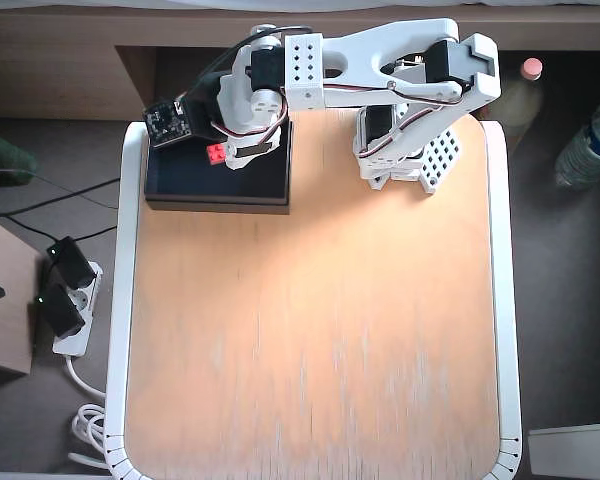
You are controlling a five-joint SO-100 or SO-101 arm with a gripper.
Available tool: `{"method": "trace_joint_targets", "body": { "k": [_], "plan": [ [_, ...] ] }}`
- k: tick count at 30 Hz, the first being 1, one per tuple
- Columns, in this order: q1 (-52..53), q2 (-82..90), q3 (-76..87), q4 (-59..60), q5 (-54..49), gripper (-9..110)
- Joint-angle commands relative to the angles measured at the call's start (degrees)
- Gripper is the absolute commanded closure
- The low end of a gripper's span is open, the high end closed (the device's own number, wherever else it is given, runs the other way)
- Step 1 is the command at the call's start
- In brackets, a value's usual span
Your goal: Grasp a lego block and put it in the bin.
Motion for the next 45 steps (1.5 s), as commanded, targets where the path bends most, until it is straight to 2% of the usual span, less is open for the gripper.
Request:
{"method": "trace_joint_targets", "body": {
  "k": [1, 5, 9, 14, 22, 26, 32, 45],
  "plan": [
    [1.2, 0.3, -0.4, -2.8, 0.6, 97],
    [1.1, 0.4, -0.4, -2.8, 0.5, 91],
    [1.1, 0.9, -0.6, -2.8, 1.1, 80],
    [-0.3, 3.5, -0.6, -2.8, -0.4, 79],
    [-9.0, 14.7, -0.7, -2.8, -8.8, 79],
    [-15.9, 20.6, -0.7, -2.8, -13.5, 82],
    [-26.6, 29.3, -0.6, -2.8, -18.5, 100],
    [-52.4, 41.4, 4.9, -2.7, -19.7, 101]
  ]
}}
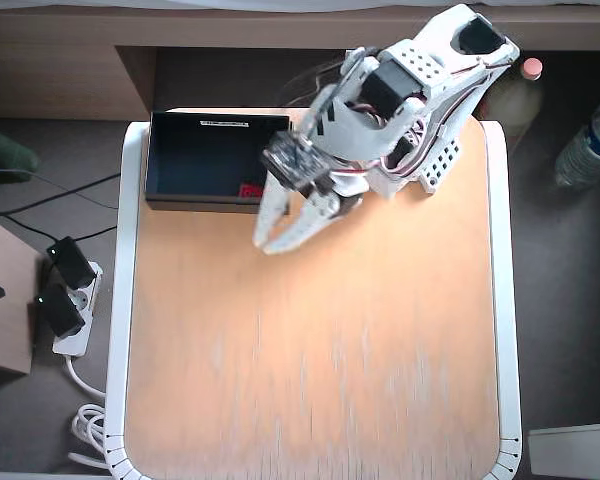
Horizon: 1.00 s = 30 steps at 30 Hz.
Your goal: Grasp a lego block and put it in the bin.
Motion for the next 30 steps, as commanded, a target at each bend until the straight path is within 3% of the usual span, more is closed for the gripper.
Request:
{"method": "trace_joint_targets", "body": {
  "k": [1, 14, 30],
  "plan": [
    [-7.6, 4.9, 2.5, -1.4, 1.1, 101],
    [-23.7, 16.6, 23.7, -6.4, 3.2, 101],
    [-30.1, 30.8, 47.7, -9.9, 4.0, 101]
  ]
}}
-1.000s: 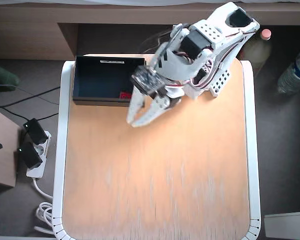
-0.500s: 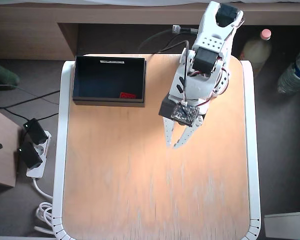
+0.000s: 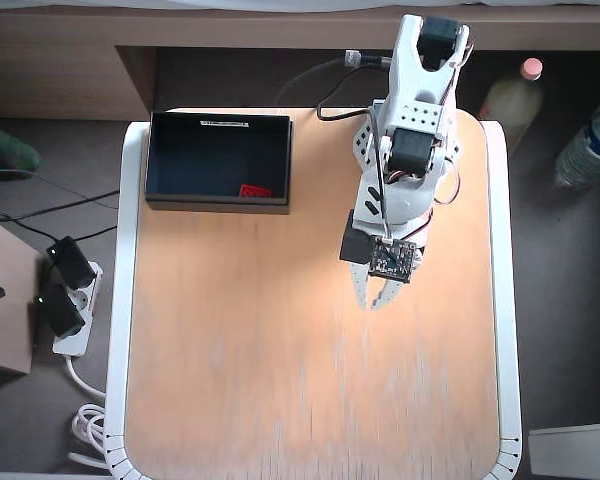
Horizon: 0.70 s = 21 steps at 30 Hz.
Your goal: Grasp a lego block and put it in the bin.
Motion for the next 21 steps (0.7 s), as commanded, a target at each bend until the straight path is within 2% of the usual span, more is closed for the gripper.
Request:
{"method": "trace_joint_targets", "body": {
  "k": [1, 12, 17, 21],
  "plan": [
    [-0.9, 3.5, 2.0, -2.3, 0.3, 101],
    [-3.2, 5.1, 14.2, -1.6, 0.1, 101],
    [-7.2, 5.2, 14.2, 5.9, -5.5, 101],
    [-8.1, 5.2, 14.3, 13.4, -6.3, 101]
  ]
}}
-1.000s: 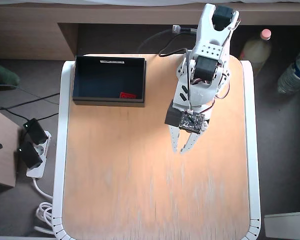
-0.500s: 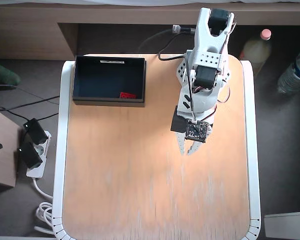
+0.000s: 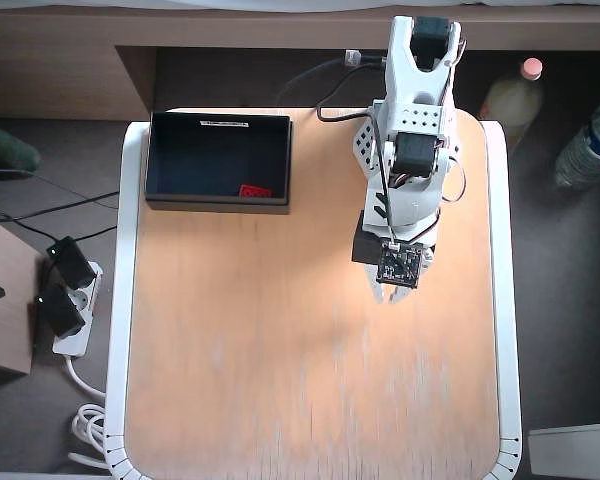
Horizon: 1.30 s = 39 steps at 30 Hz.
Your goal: Grasp a lego block and put it in the bin.
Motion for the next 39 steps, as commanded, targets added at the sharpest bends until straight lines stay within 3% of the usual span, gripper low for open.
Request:
{"method": "trace_joint_targets", "body": {
  "k": [1, 4, 39],
  "plan": [
    [-1.4, 5.2, 8.9, 7.6, -1.5, 101],
    [-1.4, 5.2, 8.9, 8.7, -4.9, 101],
    [-1.4, 5.2, 8.9, 8.8, -4.9, 101]
  ]
}}
